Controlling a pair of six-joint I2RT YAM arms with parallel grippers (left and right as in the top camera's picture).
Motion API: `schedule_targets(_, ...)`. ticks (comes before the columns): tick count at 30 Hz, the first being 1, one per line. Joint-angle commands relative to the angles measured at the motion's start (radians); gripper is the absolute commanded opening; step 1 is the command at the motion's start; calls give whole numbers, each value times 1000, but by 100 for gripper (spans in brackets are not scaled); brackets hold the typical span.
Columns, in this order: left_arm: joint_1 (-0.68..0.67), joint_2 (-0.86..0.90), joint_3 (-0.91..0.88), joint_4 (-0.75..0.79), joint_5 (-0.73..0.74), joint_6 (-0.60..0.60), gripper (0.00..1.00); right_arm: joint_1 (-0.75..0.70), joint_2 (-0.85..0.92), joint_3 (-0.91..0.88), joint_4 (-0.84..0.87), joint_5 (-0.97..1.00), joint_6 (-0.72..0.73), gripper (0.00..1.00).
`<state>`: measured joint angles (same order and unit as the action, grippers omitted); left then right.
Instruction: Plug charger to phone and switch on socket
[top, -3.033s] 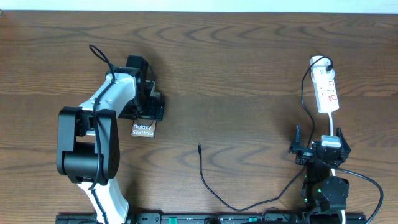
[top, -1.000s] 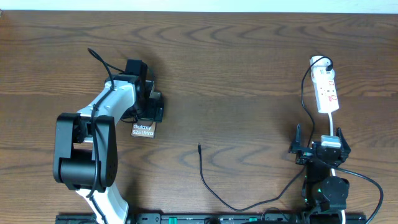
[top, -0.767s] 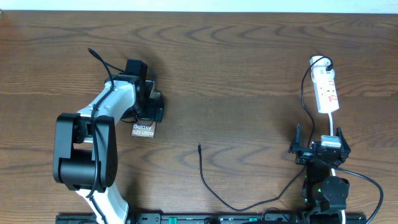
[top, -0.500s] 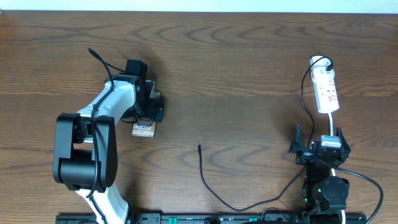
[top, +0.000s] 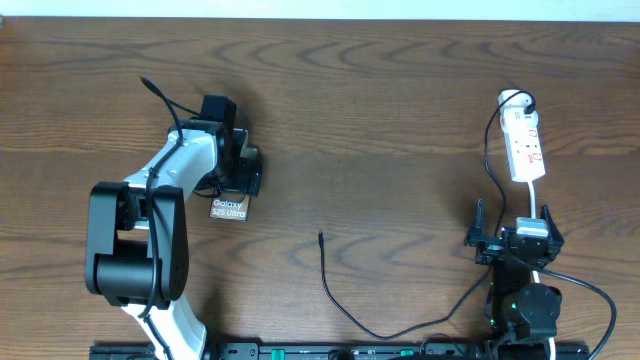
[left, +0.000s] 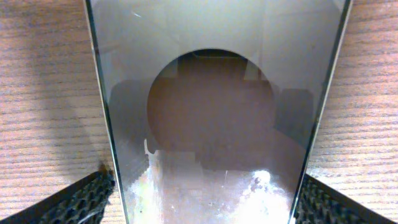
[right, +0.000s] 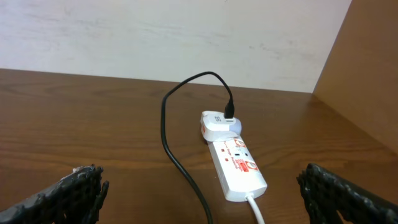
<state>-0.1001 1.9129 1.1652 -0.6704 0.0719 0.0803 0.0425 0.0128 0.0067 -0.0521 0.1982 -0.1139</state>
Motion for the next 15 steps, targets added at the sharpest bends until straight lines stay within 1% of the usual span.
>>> schedule_targets(1, 3, 61, -49, 3, 17, 13, 88, 4, -3, -1, -4, 2, -7, 99)
schedule_targets(15, 3, 61, -49, 3, 17, 13, 85, 4, -3, -1, -4, 2, -7, 99)
